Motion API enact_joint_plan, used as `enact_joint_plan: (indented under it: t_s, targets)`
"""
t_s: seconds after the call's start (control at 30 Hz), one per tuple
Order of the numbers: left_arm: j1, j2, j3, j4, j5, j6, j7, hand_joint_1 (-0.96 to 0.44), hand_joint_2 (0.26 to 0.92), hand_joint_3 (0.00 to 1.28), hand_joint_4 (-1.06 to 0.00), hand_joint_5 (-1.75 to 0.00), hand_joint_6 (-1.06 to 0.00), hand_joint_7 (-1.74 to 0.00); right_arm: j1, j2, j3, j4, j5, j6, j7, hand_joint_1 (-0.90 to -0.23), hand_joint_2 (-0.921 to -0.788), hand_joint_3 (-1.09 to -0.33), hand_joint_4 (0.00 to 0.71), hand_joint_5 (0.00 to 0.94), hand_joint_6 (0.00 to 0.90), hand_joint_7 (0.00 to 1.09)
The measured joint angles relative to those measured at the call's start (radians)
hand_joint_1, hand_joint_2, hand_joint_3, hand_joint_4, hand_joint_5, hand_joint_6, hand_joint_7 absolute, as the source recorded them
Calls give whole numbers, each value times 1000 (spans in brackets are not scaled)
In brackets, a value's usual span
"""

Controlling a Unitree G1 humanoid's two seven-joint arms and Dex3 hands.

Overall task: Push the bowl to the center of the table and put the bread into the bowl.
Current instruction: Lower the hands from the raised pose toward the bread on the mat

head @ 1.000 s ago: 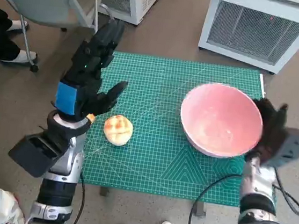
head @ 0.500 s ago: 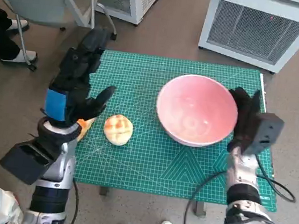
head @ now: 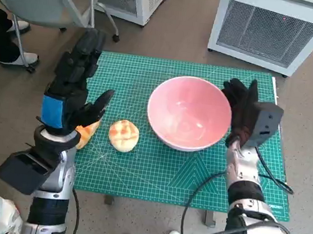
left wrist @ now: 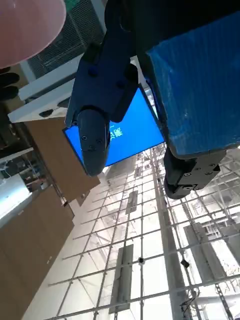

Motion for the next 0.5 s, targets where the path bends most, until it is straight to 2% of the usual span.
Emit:
enact_joint_plan:
  t_s: [0.3,0.4,0.5]
  targets:
    - [12,2,2,-7,-3,1,0,-506,921,344,-294,0,-367,-62,-22,-7,2,0,0,13,0,-457,-921,-873,212,9,262,93]
    - [17,10,6,-7,5,1,1,-507,921,351,-293,0,-368,-58,-34,-16,8,-4,-1,-4,0,-456,-921,-873,212,8,262,92]
    - [21,20,12,-7,7,1,1,-504,921,371,-293,0,-371,-52,-46,-30,17,-16,-6,-52,3,-485,-921,-867,204,3,264,91]
